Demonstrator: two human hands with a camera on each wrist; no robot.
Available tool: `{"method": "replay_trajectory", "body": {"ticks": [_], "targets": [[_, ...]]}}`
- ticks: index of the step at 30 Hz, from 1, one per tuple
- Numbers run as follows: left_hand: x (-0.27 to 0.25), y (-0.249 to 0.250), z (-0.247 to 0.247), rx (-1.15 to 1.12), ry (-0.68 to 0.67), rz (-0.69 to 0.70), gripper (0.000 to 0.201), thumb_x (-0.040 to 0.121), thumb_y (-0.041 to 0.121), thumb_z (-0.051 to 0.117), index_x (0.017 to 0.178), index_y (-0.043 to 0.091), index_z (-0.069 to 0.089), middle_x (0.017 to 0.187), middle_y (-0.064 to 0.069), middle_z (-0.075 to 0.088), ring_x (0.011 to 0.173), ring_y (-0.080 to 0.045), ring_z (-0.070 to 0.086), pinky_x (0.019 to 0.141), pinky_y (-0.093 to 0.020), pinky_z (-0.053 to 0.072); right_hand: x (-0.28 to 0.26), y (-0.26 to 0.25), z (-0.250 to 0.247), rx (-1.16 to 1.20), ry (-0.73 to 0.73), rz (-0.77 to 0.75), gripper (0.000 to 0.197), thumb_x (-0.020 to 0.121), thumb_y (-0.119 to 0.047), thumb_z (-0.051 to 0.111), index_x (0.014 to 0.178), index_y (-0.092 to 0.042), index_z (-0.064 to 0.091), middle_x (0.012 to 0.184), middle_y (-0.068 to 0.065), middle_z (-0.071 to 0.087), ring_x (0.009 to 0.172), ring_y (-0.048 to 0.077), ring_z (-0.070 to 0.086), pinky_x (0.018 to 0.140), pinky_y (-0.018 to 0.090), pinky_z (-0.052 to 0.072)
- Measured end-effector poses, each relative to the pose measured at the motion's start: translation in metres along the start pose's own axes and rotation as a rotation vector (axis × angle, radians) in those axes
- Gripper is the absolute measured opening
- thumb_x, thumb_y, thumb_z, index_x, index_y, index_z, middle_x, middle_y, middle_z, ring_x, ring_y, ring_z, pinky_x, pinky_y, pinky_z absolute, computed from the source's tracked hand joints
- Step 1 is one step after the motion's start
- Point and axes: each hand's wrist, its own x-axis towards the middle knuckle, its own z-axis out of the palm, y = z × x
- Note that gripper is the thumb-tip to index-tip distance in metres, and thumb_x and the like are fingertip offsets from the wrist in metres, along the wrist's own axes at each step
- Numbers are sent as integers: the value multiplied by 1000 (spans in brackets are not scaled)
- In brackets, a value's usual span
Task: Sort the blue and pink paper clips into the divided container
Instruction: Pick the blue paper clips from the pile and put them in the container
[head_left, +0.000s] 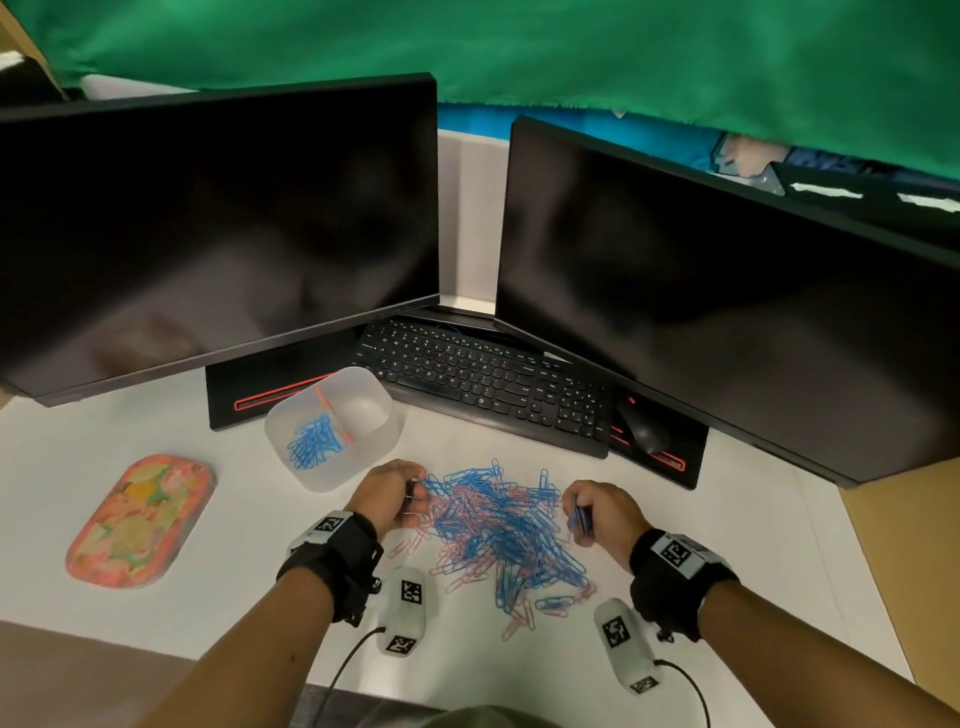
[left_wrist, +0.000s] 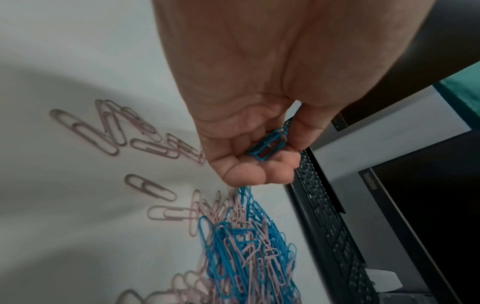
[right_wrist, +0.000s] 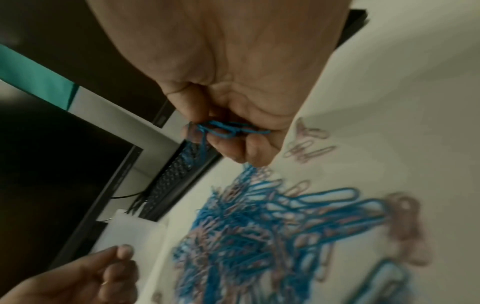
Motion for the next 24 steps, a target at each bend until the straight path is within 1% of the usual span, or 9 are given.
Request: {"method": "replay_trajectory", "body": {"ticks": [3, 6, 8, 10, 14, 16, 18, 21, 24], "targets": [[-10, 5, -3, -6, -12, 42, 18, 96, 12, 41, 84, 11, 55, 59, -3, 47, 50, -17, 41, 49, -23, 35, -4, -14, 23, 81, -82, -52, 34, 83, -1, 29, 58, -6, 51, 63, 17, 47, 54, 25, 44, 50, 30, 33], [-20, 15, -12, -63, -5, 71, 20, 98, 17, 41, 83, 12, 53, 59, -3, 45, 50, -17, 39, 47, -24, 33, -5, -34, 48, 181, -209, -8, 28, 88, -4, 28, 68, -7, 48, 68, 14, 56, 61, 28, 55, 53, 32, 43], [-27, 23, -21, -108, 15, 79, 19, 99, 19, 42, 85, 12, 53, 60, -3, 44, 49, -17, 39, 47, -25, 32, -4, -48, 68, 164, -311, 20, 20, 88, -6, 31, 77, -8, 47, 68, 12, 57, 61, 27, 57, 54, 32, 47], [-33, 33, -32, -142, 46, 87, 17, 98, 20, 43, 88, 12, 54, 61, -3, 46, 50, -16, 40, 48, -25, 32, -5, -65, 94, 103, -372, 42, 13, 88, -5, 36, 84, -7, 48, 66, 9, 53, 57, 24, 55, 50, 29, 47], [-39, 55, -55, -224, 131, 136, 9, 97, 15, 43, 97, 11, 52, 65, -6, 48, 47, -16, 46, 45, -22, 36, -1, -99, 153, 19, -347, 36, 16, 89, 1, 41, 86, -6, 55, 63, 9, 48, 45, 18, 50, 45, 23, 39], [-39, 65, -67, -255, 177, 153, 13, 99, 15, 41, 101, 11, 54, 68, -8, 52, 48, -15, 52, 49, -23, 44, 5, -115, 182, -22, -362, 28, 16, 90, 0, 43, 85, -8, 56, 66, 9, 51, 46, 17, 53, 43, 20, 41], [-39, 73, -79, -295, 213, 151, 15, 99, 16, 42, 96, 11, 56, 71, -11, 54, 54, -19, 56, 51, -27, 50, 10, -127, 207, -44, -369, 23, 16, 89, 1, 45, 80, -7, 55, 68, 11, 52, 51, 20, 53, 45, 21, 45], [-36, 79, -92, -321, 252, 132, 14, 98, 18, 47, 87, 11, 52, 75, -14, 55, 62, -23, 55, 43, -23, 52, 15, -142, 232, -73, -339, 22, 20, 85, 8, 43, 73, -5, 53, 65, 14, 51, 50, 22, 50, 50, 25, 48], [-32, 81, -99, -336, 279, 110, 10, 97, 18, 50, 94, 8, 51, 76, -14, 52, 64, -23, 54, 47, -24, 52, 21, -148, 246, -109, -297, -8, 20, 81, 10, 44, 70, -3, 54, 75, 20, 51, 57, 24, 51, 59, 30, 49]]}}
